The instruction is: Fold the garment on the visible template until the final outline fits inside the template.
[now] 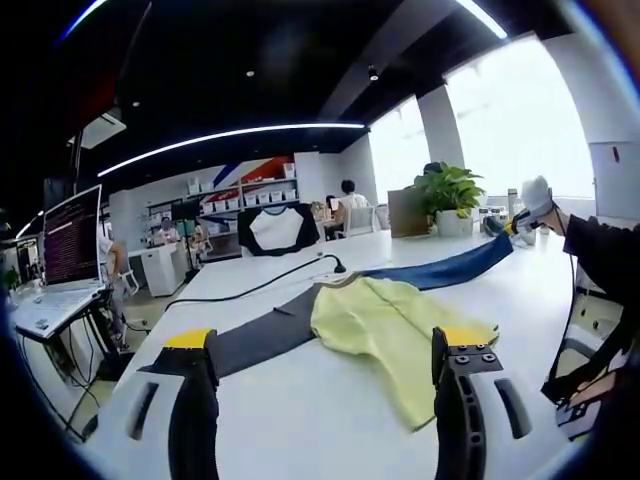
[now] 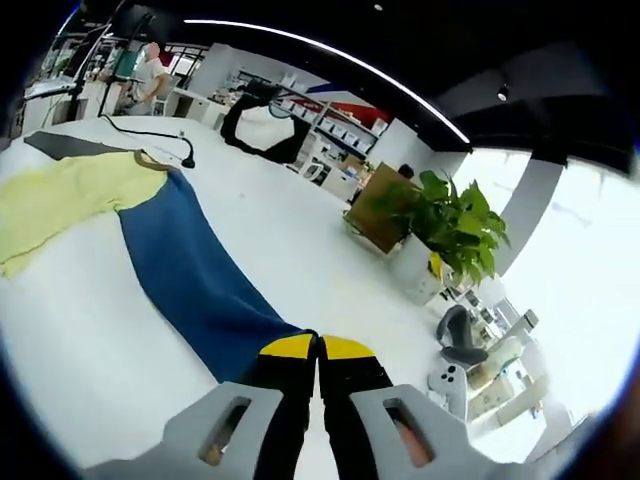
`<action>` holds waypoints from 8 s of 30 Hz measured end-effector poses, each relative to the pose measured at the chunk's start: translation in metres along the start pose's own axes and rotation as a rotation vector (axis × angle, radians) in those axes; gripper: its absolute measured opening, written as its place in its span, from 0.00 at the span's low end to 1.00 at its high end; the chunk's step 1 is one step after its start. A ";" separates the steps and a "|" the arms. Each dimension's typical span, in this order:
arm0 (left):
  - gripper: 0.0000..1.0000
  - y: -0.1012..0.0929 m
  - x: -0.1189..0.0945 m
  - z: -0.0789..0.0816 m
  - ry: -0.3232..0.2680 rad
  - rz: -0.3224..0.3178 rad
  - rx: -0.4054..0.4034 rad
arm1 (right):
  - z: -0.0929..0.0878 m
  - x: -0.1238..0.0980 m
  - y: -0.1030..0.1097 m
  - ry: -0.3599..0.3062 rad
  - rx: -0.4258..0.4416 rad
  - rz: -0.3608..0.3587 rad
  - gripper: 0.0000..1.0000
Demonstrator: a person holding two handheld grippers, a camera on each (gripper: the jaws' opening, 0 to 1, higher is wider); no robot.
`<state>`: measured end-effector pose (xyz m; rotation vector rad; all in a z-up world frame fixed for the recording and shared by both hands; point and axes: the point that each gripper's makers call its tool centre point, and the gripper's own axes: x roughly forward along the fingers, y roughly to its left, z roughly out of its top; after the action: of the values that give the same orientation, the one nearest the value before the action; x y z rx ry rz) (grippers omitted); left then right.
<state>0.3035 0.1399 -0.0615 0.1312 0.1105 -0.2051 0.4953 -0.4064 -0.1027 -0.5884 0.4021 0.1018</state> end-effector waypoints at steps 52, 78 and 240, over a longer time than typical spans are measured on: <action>0.92 -0.003 0.003 -0.005 0.025 -0.003 -0.001 | -0.076 0.030 -0.017 0.166 0.065 -0.039 0.00; 0.82 -0.023 0.018 -0.020 0.066 -0.074 0.015 | 0.030 -0.039 0.078 -0.199 0.144 0.126 0.26; 0.03 -0.052 0.009 -0.100 0.408 -0.279 -0.107 | -0.046 -0.149 0.173 0.014 0.133 0.435 0.00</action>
<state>0.2919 0.1021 -0.1669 0.0491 0.5473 -0.4487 0.3068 -0.2851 -0.1679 -0.3638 0.5421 0.4834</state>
